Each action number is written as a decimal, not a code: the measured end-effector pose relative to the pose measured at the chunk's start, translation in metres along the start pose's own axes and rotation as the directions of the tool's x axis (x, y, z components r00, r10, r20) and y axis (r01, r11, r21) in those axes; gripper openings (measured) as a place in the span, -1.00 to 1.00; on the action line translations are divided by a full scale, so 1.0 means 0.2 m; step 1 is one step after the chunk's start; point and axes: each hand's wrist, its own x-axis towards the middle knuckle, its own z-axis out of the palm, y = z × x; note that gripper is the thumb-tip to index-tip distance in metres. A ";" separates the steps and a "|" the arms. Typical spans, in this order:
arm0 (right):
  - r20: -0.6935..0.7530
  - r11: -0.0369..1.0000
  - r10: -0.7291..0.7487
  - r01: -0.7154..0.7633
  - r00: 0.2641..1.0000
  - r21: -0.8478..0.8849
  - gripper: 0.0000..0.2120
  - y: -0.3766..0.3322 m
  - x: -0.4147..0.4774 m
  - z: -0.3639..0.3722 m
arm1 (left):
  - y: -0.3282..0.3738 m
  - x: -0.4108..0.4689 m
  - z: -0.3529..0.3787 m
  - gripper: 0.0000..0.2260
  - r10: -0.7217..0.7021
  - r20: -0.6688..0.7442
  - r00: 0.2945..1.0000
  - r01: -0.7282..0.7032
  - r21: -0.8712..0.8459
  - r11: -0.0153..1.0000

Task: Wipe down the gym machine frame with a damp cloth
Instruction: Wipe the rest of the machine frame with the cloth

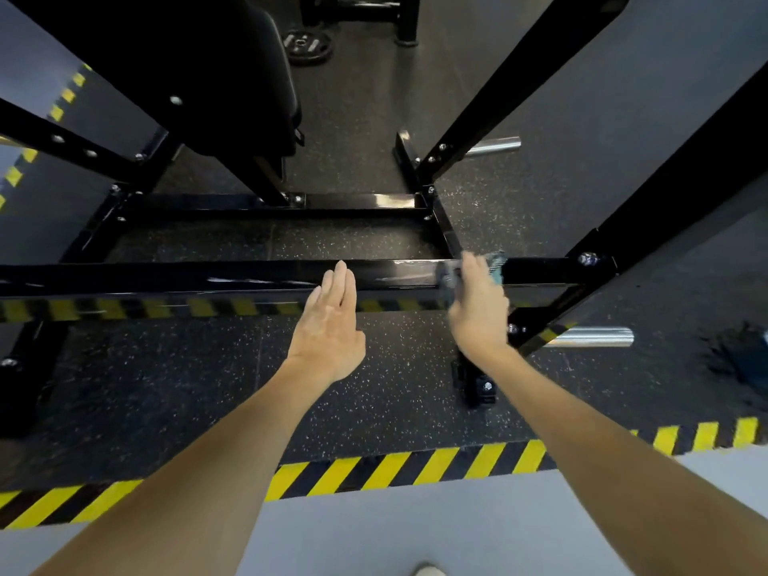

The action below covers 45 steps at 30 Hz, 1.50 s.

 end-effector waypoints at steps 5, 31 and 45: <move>0.138 0.962 -0.271 0.272 0.953 0.018 -0.51 -0.29 -0.07 0.22 | 0.00 -0.01 0.03 -0.22 -0.009 -0.038 0.999 0.008 -0.032 0.999; 0.175 0.922 -0.329 0.356 0.928 -0.155 -0.39 0.24 0.07 -0.03 | 0.01 -0.03 0.04 -0.20 -0.031 -0.082 0.996 0.024 -0.084 0.996; 0.170 0.918 -0.385 0.395 0.907 -0.033 -0.37 -0.24 -0.04 0.26 | 0.05 -0.02 0.05 -0.15 -0.077 -0.053 0.996 0.074 -0.067 0.995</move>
